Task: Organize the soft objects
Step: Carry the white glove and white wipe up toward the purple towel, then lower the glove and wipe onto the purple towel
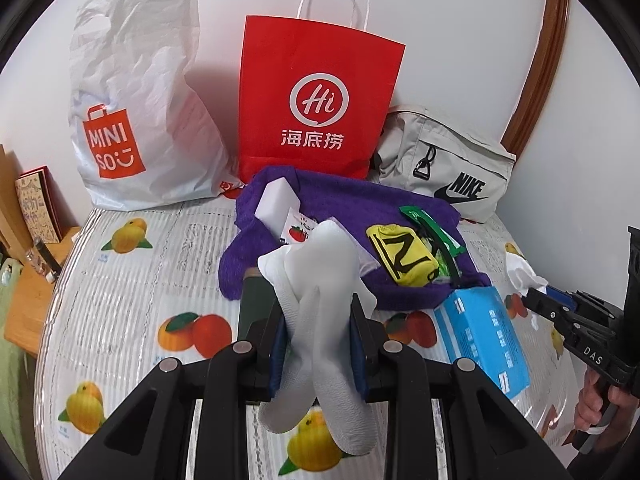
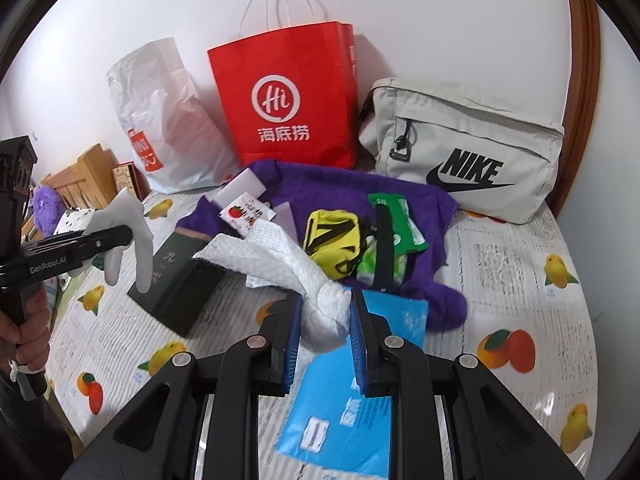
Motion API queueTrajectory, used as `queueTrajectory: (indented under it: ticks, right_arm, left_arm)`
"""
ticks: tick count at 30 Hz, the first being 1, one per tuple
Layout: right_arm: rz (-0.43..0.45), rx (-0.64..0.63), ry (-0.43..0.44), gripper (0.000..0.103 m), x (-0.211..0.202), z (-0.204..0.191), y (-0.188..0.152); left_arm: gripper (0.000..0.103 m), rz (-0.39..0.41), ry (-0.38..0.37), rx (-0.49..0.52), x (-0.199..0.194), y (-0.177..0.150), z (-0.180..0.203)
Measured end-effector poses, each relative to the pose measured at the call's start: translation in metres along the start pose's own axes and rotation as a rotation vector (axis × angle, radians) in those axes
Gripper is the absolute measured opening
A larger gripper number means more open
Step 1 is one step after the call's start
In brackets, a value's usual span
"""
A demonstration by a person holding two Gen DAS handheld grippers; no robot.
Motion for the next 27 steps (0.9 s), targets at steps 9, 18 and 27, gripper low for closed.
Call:
queueTrajectory:
  ticks: [9,18,27]
  right_arm:
    - [0.004,0.012,-0.021,0.023,0.024,0.017,0.022]
    - [-0.005,0.020,-0.033,0.023,0.062,0.034,0.045]
    - [-0.024,0.003,-0.031,0.023,0.103,0.041,0.064]
  left_arm:
    - [0.026,-0.011,-0.007,0.012,0.026,0.023,0.001]
    - [0.026,-0.031,-0.010,0.018,0.061,0.045,0.004]
    - [0.026,-0.077,-0.022,0.015,0.107,0.064,0.008]
Point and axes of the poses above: each gripper's, at about its wrist camera, not at the fingertips, and x roughly the way its jaws point, z to its right, y to its top, the point moved 3 cm from there along x, roughly the way its jaws point, and after that the axes turned 5 degrees about z, right-handed, at the moved point
